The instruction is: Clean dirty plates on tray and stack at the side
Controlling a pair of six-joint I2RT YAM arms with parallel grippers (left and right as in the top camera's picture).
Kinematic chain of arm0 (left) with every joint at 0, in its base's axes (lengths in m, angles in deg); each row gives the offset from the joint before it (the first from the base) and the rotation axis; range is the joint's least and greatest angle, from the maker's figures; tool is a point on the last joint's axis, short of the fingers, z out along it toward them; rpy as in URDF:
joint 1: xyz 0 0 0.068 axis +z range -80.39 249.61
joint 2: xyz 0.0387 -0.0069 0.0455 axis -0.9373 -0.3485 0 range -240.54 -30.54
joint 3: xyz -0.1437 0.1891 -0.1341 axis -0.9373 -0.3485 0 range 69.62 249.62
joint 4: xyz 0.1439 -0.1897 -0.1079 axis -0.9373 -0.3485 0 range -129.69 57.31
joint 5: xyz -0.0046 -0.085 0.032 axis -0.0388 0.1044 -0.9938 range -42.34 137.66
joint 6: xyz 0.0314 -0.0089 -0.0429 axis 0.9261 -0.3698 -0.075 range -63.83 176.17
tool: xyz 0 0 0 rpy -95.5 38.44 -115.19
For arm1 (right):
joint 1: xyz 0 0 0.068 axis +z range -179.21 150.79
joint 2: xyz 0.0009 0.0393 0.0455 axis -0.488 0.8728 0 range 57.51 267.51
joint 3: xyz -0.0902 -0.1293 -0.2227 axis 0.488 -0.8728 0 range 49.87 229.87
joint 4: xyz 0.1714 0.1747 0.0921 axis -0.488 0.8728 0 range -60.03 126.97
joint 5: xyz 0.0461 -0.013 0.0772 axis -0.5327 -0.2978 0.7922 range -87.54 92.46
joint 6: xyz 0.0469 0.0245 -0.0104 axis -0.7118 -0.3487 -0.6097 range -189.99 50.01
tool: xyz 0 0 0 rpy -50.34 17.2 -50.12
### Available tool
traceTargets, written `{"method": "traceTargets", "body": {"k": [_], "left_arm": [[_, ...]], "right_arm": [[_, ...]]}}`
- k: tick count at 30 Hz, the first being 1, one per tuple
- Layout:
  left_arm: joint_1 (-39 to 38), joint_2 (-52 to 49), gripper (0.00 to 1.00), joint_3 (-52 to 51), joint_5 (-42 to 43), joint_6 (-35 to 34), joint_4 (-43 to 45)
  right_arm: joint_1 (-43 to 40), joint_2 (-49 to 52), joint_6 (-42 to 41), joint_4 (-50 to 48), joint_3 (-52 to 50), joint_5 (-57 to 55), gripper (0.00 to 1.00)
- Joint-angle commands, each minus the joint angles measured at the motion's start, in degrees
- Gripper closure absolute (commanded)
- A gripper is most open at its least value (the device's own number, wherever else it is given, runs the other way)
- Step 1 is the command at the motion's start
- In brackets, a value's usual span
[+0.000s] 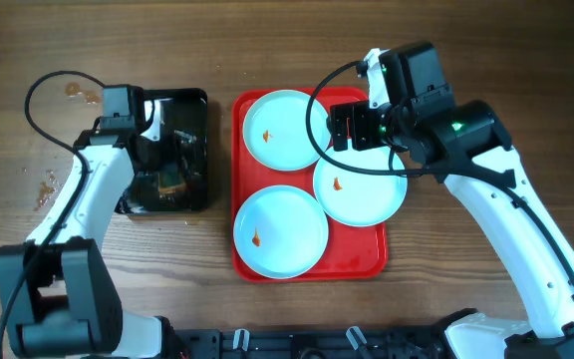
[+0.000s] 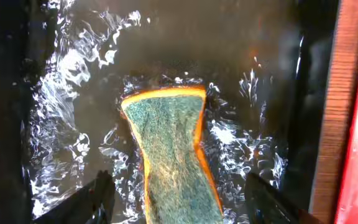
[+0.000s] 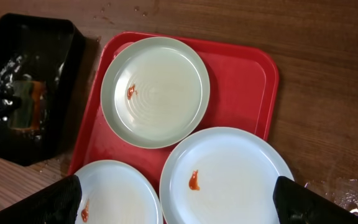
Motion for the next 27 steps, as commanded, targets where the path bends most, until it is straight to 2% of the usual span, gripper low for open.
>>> {"method": "traceTargets", "body": {"k": [1,4,6,7,8,9,11,14,15,19,24,27], "left_arm": [[0.11,-4.42,0.39,0.46,0.72,0.74,-0.17],[0.11,-7.37,0.55,0.46,2.60,0.55,-0.20],[0.11,-10.05,0.61,0.46,2.62,0.55,0.00],[0.11,-11.04,0.71,0.46,2.62,0.55,0.09],[0.11,-12.04,0.93,0.46,2.62,0.24,0.31],[0.11,-12.22,0.96,0.46,2.60,-1.03,0.48],[0.11,-11.23,0.96,0.61,1.33,-2.67,0.00],[0.11,-7.50,0.96,1.77,-0.63,-7.34,-1.33],[0.11,-4.46,0.96,2.73,-0.61,-10.84,-2.49],[0.11,-3.02,0.96,2.34,-1.79,-10.43,-2.19],[0.11,-9.14,0.96,-0.26,-2.34,-7.98,1.84],[0.11,-9.55,0.96,-0.07,-2.34,-7.78,1.64]], "right_arm": [[0.02,0.68,-0.26,-0.11,0.90,-0.61,0.01],[0.02,0.68,-0.26,-0.15,0.90,-0.61,0.01],[0.02,0.68,-0.26,-0.28,0.90,-0.63,0.00],[0.02,0.68,-0.26,-0.50,0.90,-0.63,0.00],[0.02,0.68,-0.24,-0.87,0.87,-0.63,0.00],[0.02,0.68,-0.26,-1.38,0.87,-0.63,0.00],[0.02,0.83,-0.09,-3.15,0.87,-0.61,0.00],[0.02,2.05,6.19,-6.78,0.87,1.88,0.00],[0.02,3.43,8.07,-8.13,0.90,2.64,0.00],[0.02,8.76,8.87,-10.03,0.90,2.40,0.05],[0.02,18.27,8.70,-13.07,0.90,2.43,0.19],[-0.11,24.15,7.82,-13.33,0.90,2.32,0.31]]}}
